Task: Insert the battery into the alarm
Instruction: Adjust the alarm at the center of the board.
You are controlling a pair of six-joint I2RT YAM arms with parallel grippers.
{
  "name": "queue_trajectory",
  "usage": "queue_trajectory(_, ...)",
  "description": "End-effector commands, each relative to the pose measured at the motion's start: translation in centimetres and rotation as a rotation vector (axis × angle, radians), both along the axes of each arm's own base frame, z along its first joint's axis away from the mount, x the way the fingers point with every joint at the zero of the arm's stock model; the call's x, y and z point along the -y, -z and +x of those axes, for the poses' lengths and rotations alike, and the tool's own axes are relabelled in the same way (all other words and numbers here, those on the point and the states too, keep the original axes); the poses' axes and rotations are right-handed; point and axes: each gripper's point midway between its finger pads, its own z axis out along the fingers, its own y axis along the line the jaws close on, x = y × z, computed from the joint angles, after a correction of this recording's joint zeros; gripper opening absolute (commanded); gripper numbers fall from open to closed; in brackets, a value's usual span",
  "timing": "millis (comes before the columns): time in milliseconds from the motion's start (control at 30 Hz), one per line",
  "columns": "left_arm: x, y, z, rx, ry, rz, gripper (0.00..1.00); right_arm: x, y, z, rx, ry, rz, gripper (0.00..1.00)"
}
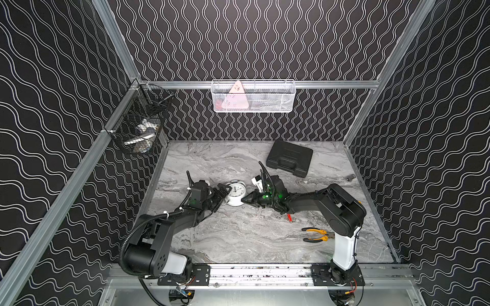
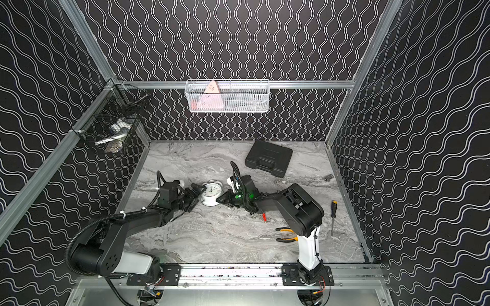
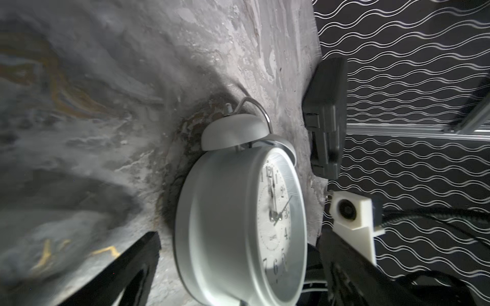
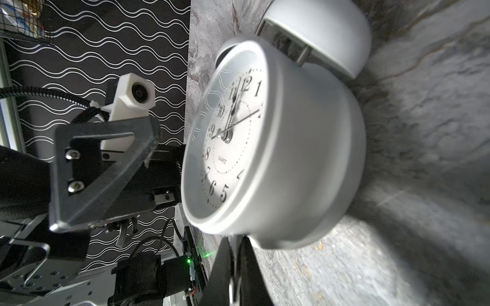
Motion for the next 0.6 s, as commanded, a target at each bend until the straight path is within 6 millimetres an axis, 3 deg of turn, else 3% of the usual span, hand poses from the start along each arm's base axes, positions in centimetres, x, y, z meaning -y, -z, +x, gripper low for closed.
queue_trajectory(0, 1.0, -1.9, 1.1, 0.057, -0.005, -0.123, 0.97, -0.8, -2.7, 0.7, 0.078, -0.005, 0.101, 0.0)
queue_trajectory(267, 1.8, -1.9, 1.5, 0.057, -0.011, -0.258, 0.85, -0.9, -3.5, 0.6, 0.069, -0.001, 0.142, 0.0)
queue_trajectory(333, 1.9, -1.5, 1.3, 0.043, -0.008, -0.256, 0.86, -0.8, -3.6, 0.7, 0.071, 0.003, 0.141, 0.0)
queue_trajectory(433, 1.1, -1.2, 0.8, 0.042, -0.04, -0.22, 0.99, 0.0, -2.9, 1.2, 0.077, 0.04, 0.093, 0.0)
queue_trajectory(567, 0.2, -1.7, 0.2, 0.035, -0.045, -0.118, 0.99, 1.0, -3.1, 1.7, 0.086, 0.077, 0.085, 0.0)
